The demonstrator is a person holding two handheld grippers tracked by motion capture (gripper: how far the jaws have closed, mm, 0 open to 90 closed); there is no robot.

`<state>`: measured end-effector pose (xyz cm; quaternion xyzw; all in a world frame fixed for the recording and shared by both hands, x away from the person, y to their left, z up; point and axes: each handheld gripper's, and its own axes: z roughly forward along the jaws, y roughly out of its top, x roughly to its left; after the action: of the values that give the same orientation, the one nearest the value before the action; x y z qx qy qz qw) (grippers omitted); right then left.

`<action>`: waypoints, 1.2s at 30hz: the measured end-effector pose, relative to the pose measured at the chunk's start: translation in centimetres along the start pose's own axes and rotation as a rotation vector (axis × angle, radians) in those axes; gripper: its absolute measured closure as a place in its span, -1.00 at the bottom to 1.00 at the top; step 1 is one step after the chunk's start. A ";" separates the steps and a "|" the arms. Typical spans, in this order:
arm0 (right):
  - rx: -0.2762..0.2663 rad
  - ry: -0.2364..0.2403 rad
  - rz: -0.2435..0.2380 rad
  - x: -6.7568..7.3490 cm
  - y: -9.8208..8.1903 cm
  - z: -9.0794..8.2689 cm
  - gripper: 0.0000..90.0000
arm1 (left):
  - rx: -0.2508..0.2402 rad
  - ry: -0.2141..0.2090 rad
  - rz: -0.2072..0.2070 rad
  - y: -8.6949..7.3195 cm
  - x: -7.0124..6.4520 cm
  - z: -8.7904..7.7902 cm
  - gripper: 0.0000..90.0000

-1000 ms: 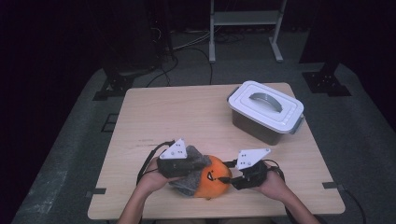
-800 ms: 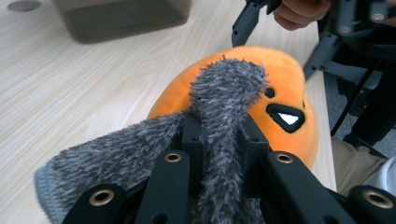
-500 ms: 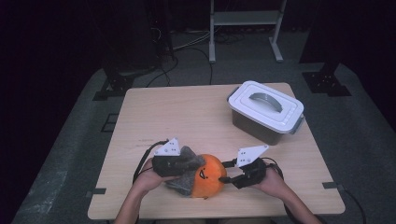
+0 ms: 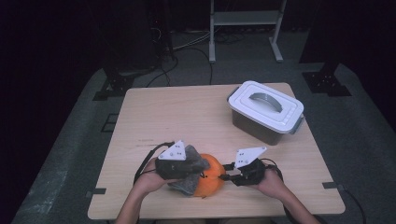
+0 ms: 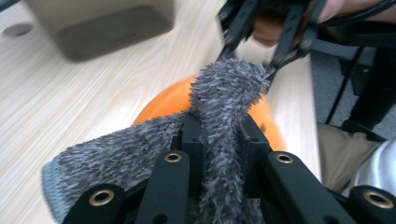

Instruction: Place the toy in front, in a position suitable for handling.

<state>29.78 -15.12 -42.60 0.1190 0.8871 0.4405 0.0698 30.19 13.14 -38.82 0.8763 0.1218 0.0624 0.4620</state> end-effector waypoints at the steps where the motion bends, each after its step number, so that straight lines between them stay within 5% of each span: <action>1: -0.002 0.004 0.013 -0.1 0.0 0.0 0.45 | -0.004 -0.002 -0.010 -0.2 0.1 -0.1 0.71; 7: 0.001 0.005 0.019 -0.1 0.2 0.1 0.45 | -0.017 -0.032 0.012 0.4 -0.5 0.0 0.71; 11: 0.001 0.007 0.029 -0.2 0.1 0.1 0.45 | -0.032 -0.087 0.066 1.7 -2.0 0.4 0.70; 13: 0.006 0.004 0.022 -0.1 0.1 0.1 0.45 | 0.025 -0.056 0.102 1.8 -2.2 0.7 0.70; 19: 0.017 -0.002 0.028 -0.3 -0.1 0.1 0.42 | 0.039 0.010 0.039 0.1 -0.7 0.3 0.72; 26: -0.026 0.024 0.028 -0.8 0.2 -0.2 -0.20 | 0.035 0.004 0.024 -0.3 -0.3 0.5 0.71; 28: -0.032 0.030 0.025 -0.7 0.2 0.2 -0.13 | 0.040 0.015 0.021 -0.1 -0.4 0.5 0.71; 31: -0.028 0.004 0.010 -0.4 0.5 0.4 0.27 | 0.036 0.027 0.037 0.7 -0.9 0.2 0.71; 36: -0.039 -0.020 0.074 -0.3 1.2 0.5 0.37 | 0.022 -0.024 0.092 2.1 -2.4 0.4 0.71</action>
<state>30.38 -14.11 -41.96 0.1547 0.8726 0.4588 0.0647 28.25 11.03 -37.27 0.8866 0.0764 0.0716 0.4505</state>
